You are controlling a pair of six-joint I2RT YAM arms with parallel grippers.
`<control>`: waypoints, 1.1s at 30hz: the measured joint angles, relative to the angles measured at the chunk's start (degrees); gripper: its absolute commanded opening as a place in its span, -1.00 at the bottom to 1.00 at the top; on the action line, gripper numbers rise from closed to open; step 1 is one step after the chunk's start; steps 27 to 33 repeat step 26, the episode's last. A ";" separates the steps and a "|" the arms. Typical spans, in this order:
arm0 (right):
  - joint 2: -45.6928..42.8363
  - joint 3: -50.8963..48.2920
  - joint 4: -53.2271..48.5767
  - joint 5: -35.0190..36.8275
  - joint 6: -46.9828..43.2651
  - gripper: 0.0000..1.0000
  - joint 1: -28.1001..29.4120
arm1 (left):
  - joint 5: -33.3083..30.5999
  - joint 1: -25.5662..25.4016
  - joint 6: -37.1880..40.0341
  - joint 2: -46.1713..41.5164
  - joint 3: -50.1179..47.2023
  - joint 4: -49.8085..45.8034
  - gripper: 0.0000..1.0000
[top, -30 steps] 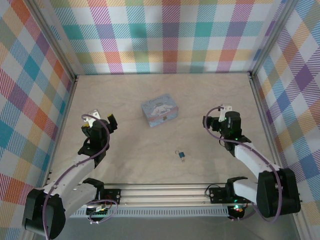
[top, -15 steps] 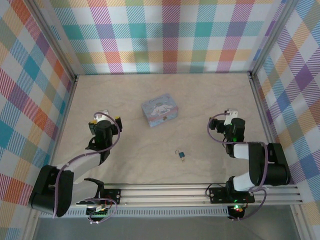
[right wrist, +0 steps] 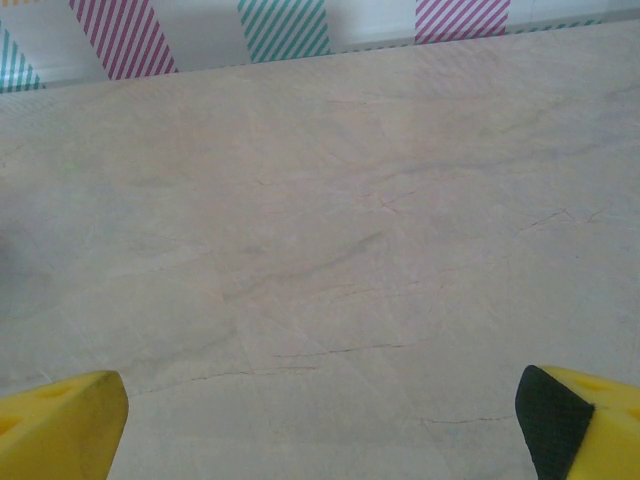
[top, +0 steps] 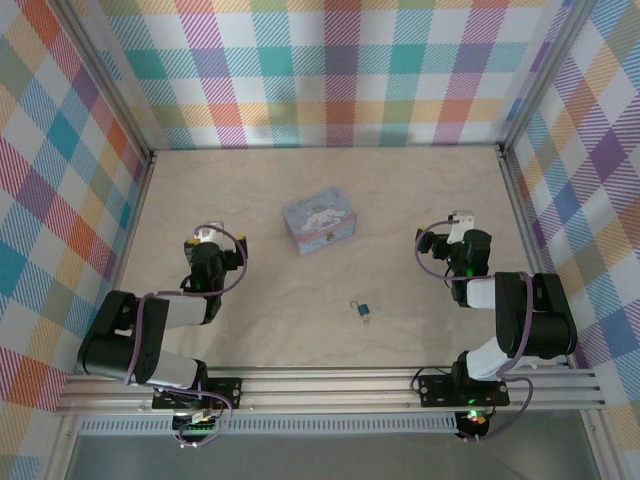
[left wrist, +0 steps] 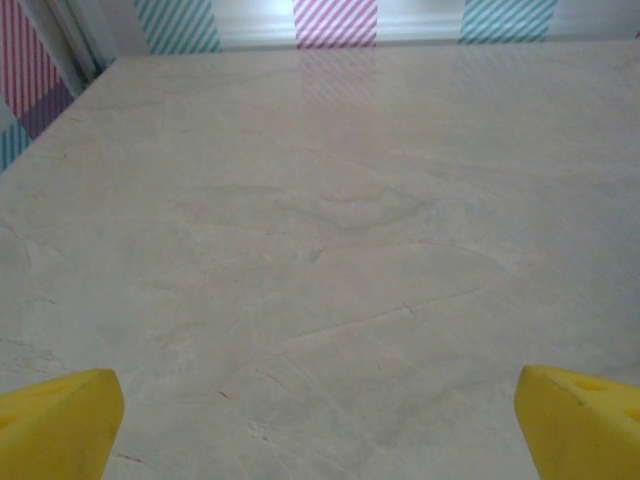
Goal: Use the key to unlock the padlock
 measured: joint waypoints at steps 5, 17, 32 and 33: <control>0.00 0.00 -0.85 -0.28 0.00 0.99 0.00 | 1.36 0.92 -0.46 6.14 0.09 3.65 1.00; 0.00 0.00 -1.05 -0.26 -0.02 0.99 0.02 | 2.49 4.20 -3.50 6.88 4.39 0.15 1.00; 0.00 0.35 -1.60 -0.26 -0.33 0.99 0.20 | 2.64 4.20 -3.52 6.88 4.39 -0.66 1.00; 0.00 0.35 -1.60 -0.26 -0.33 0.99 0.20 | 2.64 4.20 -3.52 6.88 4.39 -0.66 1.00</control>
